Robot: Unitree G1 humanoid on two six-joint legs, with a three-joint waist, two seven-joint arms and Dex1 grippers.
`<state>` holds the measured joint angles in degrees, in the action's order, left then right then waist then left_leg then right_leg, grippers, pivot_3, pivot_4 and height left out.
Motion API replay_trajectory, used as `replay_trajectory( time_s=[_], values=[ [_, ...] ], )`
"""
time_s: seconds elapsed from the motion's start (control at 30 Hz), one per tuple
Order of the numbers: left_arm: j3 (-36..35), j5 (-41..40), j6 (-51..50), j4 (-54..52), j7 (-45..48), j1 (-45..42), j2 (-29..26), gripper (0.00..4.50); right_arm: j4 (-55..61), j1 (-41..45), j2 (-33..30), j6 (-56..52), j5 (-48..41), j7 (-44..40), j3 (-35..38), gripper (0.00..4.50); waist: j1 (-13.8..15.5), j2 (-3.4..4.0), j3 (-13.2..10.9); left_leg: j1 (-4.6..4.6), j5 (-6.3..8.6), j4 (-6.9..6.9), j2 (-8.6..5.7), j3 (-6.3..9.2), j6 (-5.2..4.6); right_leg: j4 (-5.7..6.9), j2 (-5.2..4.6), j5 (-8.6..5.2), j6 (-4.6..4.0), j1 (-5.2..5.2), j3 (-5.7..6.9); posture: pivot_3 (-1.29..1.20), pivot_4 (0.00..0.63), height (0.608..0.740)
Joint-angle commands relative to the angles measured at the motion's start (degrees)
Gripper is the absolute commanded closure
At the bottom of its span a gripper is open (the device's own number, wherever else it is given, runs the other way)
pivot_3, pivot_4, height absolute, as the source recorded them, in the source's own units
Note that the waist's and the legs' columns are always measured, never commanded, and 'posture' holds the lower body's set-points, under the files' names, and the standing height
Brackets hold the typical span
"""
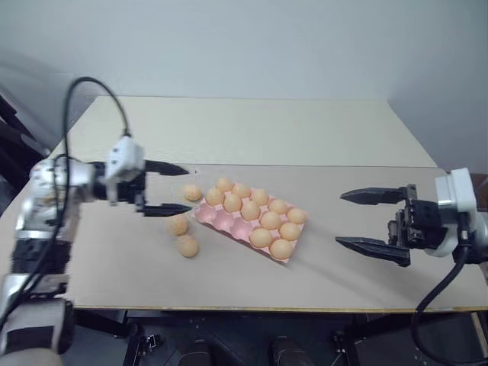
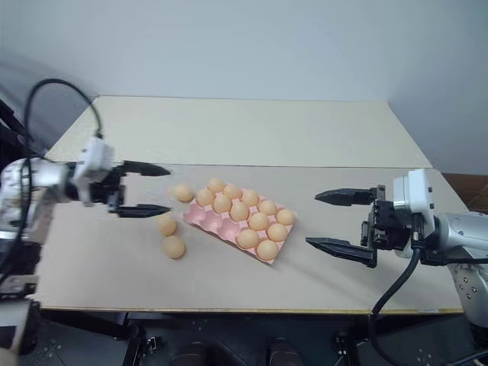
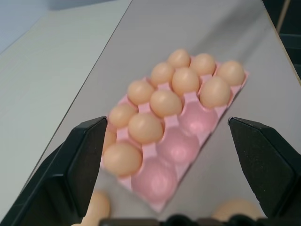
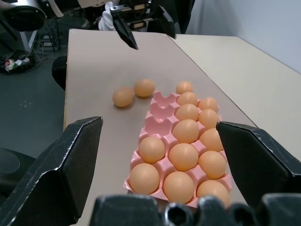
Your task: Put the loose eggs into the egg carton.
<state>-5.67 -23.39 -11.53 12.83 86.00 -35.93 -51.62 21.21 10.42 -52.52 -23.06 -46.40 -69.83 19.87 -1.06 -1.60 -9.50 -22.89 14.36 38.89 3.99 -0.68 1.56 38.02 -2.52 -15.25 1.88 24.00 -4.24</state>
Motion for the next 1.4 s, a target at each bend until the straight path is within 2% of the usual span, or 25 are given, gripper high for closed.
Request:
replay_trajectory(
  time_s=[0.03, 0.2, 0.33, 0.47, 0.57, 0.8, 0.97, 1.2, 1.4],
  values=[
    [-7.78, -4.61, -1.49, -1.95, 3.55, 6.27, -5.30, 0.02, -0.33, 0.86, -0.53, 0.16, -0.43, -1.36, 0.13, 0.00, 0.08, 0.00, 0.00, -0.01, 0.00, 0.00, 0.01, 0.00, 0.00, 0.00, 0.00, 0.00, 0.00, 0.01, 0.02, 0.00, 0.150, 0.740],
    [-17.19, -8.83, -5.39, -4.54, 4.14, 18.37, -9.62, 0.02, -1.16, 0.98, -0.74, 0.44, 0.12, -2.46, -0.34, 0.00, 0.38, 0.01, 0.00, -0.03, 0.00, 0.00, 0.04, -0.02, 0.00, 0.01, -0.01, 0.00, 0.00, 0.05, 0.06, 0.00, 0.150, 0.740],
    [-22.60, -11.20, -7.52, -10.21, 1.90, 27.10, -8.67, 0.02, -1.47, 1.01, -0.74, 0.50, 0.45, -2.93, -0.39, 0.00, 0.55, 0.01, -0.01, -0.03, 0.00, -0.03, 0.05, -0.03, 0.00, 0.01, -0.04, -0.01, 0.00, 0.04, 0.08, 0.00, 0.150, 0.740],
    [-24.27, -12.84, -9.18, -15.16, -0.05, 31.83, -7.39, 0.02, -1.67, 1.22, -0.77, 0.45, 0.73, -3.26, -0.52, 0.00, 0.53, 0.01, -0.01, -0.02, 0.01, -0.03, 0.05, -0.04, 0.00, 0.01, -0.04, -0.01, -0.01, 0.04, 0.09, 0.00, 0.150, 0.740],
    [-22.44, -13.01, -9.26, -16.26, -0.97, 31.18, -7.06, 0.02, -1.85, 1.81, -0.81, 0.43, 0.96, -3.25, -0.84, 0.00, 0.46, 0.01, -0.01, -0.01, 0.01, -0.05, 0.05, -0.04, 0.00, 0.01, -0.03, -0.01, -0.01, 0.04, 0.09, 0.00, 0.150, 0.740],
    [-15.69, -10.54, -5.68, -16.21, -0.56, 27.85, -6.56, 0.02, -1.11, 0.97, -0.93, 0.55, 1.30, -3.07, 0.19, 0.00, 0.37, 0.01, -0.01, -0.02, 0.01, -0.07, 0.05, -0.05, 0.00, -0.01, -0.03, -0.01, -0.01, 0.06, 0.07, 0.00, 0.150, 0.740],
    [-3.27, -3.87, 0.14, -14.94, -0.38, 19.33, -2.32, 0.02, -1.11, 1.07, -0.87, 0.69, 1.48, -2.74, -0.02, 0.00, 0.82, 0.00, 0.00, 0.01, 0.01, -0.04, 0.02, -0.05, 0.00, 0.01, -0.03, 0.00, -0.01, -0.01, 0.08, 0.00, 0.150, 0.740],
    [11.36, 7.38, 12.73, -3.36, 5.45, 6.04, 2.27, 0.02, -0.43, 1.16, -1.10, -0.02, 0.71, -3.15, 0.16, 0.00, 0.79, 0.00, 0.00, -0.06, 0.01, -0.04, 0.00, -0.04, 0.00, -0.02, 0.00, 0.00, -0.02, 0.06, 0.04, 0.00, 0.150, 0.740],
    [20.36, 10.93, 21.61, 5.93, 6.50, -0.83, 3.21, 0.02, 0.78, 0.46, -1.08, -0.63, 0.12, -2.08, 1.16, 0.00, 0.39, 0.00, 0.00, -0.06, 0.01, -0.02, 0.00, -0.02, -0.01, -0.01, 0.00, 0.00, -0.02, 0.03, 0.04, 0.00, 0.150, 0.740]
  ],
)
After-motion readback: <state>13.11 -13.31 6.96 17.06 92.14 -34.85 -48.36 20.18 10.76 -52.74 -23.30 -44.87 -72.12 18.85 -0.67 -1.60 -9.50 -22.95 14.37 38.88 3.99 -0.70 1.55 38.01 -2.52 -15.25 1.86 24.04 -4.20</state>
